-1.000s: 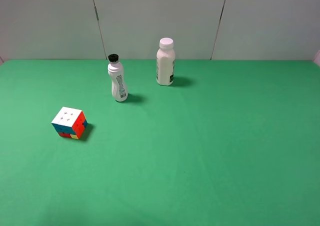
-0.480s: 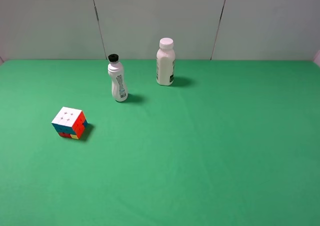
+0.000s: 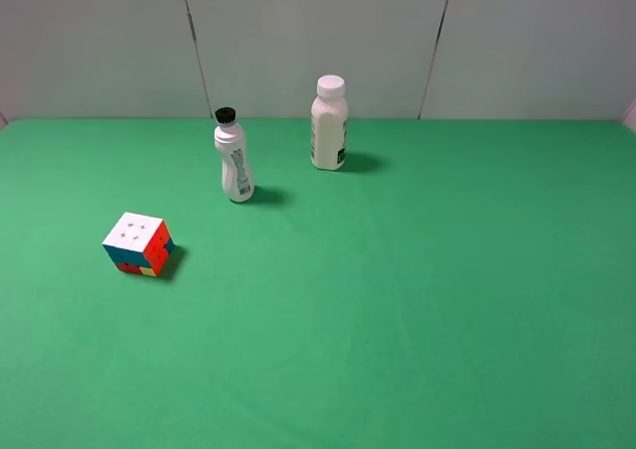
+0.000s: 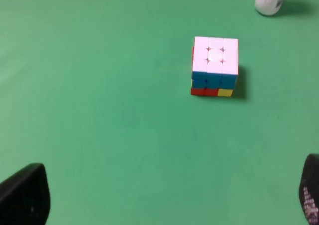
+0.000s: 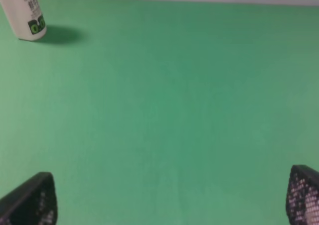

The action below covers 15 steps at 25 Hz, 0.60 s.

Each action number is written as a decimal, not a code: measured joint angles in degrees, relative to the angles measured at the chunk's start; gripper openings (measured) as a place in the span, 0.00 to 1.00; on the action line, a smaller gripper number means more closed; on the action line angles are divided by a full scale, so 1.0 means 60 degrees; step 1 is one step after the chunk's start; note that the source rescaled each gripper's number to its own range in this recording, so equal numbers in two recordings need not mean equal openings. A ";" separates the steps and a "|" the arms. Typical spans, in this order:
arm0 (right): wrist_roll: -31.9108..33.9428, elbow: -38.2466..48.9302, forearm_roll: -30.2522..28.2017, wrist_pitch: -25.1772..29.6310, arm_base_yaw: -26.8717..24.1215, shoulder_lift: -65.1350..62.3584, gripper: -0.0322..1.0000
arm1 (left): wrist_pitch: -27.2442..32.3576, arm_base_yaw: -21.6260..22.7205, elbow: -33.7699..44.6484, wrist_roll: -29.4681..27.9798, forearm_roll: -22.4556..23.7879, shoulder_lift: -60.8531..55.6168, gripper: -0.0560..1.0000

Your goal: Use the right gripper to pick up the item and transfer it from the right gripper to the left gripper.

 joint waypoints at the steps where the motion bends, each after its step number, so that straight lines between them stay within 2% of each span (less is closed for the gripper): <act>1: 0.0000 0.0000 0.0000 0.0000 0.0000 0.0000 1.00 | -0.0008 0.0000 0.0121 0.0000 0.0000 -0.0199 1.00; 15: 0.0000 0.0000 0.0000 0.0000 0.0000 0.0000 1.00 | -0.0066 0.0000 0.0208 0.0000 -0.0008 -0.0704 1.00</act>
